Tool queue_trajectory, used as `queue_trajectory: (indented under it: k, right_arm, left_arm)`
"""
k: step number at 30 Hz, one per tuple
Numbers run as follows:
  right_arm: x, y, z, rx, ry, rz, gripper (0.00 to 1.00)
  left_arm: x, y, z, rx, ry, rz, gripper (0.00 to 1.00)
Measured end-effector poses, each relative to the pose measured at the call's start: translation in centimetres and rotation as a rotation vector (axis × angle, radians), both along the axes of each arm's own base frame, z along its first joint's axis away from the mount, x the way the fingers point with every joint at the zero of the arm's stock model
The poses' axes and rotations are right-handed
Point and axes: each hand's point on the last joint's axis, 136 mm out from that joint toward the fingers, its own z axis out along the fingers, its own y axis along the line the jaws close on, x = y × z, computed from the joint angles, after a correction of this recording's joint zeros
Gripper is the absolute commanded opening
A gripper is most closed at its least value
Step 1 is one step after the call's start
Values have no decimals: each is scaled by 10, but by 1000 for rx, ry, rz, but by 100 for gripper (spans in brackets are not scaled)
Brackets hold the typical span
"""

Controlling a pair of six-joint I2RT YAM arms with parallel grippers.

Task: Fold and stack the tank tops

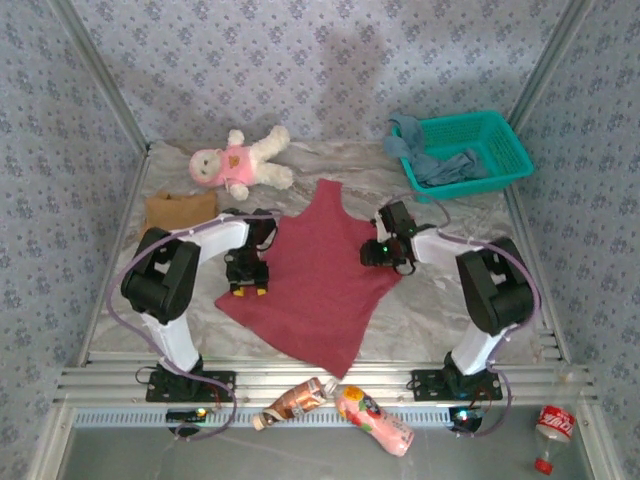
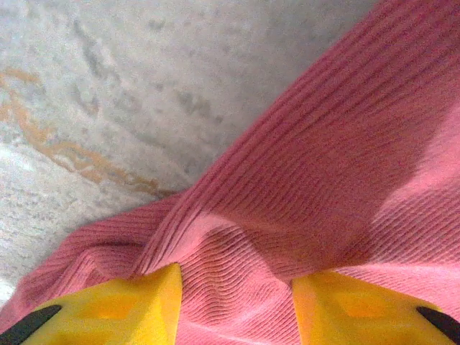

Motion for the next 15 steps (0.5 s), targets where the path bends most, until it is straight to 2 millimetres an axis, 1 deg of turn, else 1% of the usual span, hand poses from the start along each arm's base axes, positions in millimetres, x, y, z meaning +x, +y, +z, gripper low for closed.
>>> queue_trajectory:
  k: [3, 6, 11, 15]
  right_arm:
    - [-23, -11, -1, -2, 14, -42, 43]
    - [-38, -14, -1, 1, 22, -74, 43]
    - [-72, -5, -2, 9, 39, -95, 43]
    - [-103, 2, -3, 31, 59, -120, 43]
  left_arm:
    - [12, -4, 0, 7, 23, -49, 44]
    - [30, -7, 0, 6, 20, -112, 44]
    - [64, -11, 2, 19, -9, -223, 44]
    - [91, -16, 4, -3, -52, -284, 45]
